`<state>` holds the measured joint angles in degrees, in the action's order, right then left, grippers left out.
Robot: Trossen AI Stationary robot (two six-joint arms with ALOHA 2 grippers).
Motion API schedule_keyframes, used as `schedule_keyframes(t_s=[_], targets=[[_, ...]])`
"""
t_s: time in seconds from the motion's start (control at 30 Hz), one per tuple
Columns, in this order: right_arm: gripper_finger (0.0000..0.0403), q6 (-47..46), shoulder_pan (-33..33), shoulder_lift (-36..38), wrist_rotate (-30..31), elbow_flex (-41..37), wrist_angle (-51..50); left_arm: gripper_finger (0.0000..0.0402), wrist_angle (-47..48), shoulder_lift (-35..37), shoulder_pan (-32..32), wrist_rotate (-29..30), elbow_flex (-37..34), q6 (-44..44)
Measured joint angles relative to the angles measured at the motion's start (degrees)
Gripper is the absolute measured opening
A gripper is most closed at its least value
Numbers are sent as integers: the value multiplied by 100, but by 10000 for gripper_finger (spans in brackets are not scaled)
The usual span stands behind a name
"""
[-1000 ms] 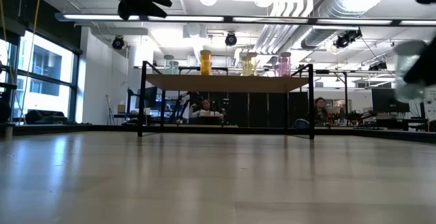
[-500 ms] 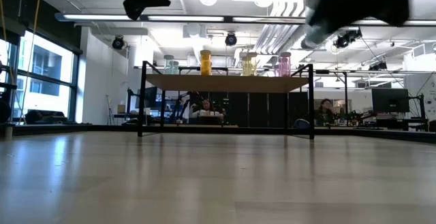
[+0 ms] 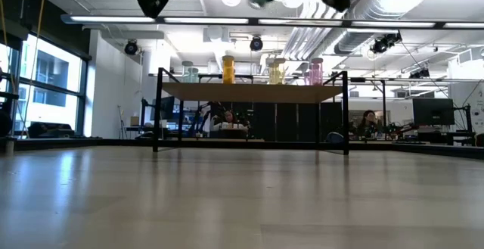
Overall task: Pick and place medicine bottles onto shelf by color
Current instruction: Put the blue pill bottle on the shelf aligned with the other blue pill bottles
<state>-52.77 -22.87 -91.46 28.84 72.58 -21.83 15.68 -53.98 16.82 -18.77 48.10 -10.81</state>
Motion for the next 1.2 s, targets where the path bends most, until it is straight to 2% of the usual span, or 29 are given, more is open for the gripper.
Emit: schedule_keyframes(t_s=[0.23, 0.43, 0.67, 0.8, 0.93, 1.03, 1.2], targets=[[83, 977, 652, 0, -733, 384, 404, 211, -1, 0, 0, -37, 0, 2], [83, 2007, 1095, 0, -1039, 902, 488, 211, -2, 0, 0, -37, 0, -12], [83, 2967, 1666, 0, -2255, 1495, 449, 211, -495, 0, -7, -37, 0, -599], [83, 3126, 1976, 2, -3178, 1675, 381, 211, -1214, -69, -90, 35, 0, -845], [83, 3136, 2180, 2, -3658, 1676, 321, 211, -1949, -185, -195, 97, 0, -855], [83, 3140, 2263, 2, -3872, 1676, 197, 211, -2147, -349, -237, 217, -1, -867], [83, 3212, 2344, -6, -3904, 1676, 30, 211, -2267, -614, -240, 400, 0, -1145]])
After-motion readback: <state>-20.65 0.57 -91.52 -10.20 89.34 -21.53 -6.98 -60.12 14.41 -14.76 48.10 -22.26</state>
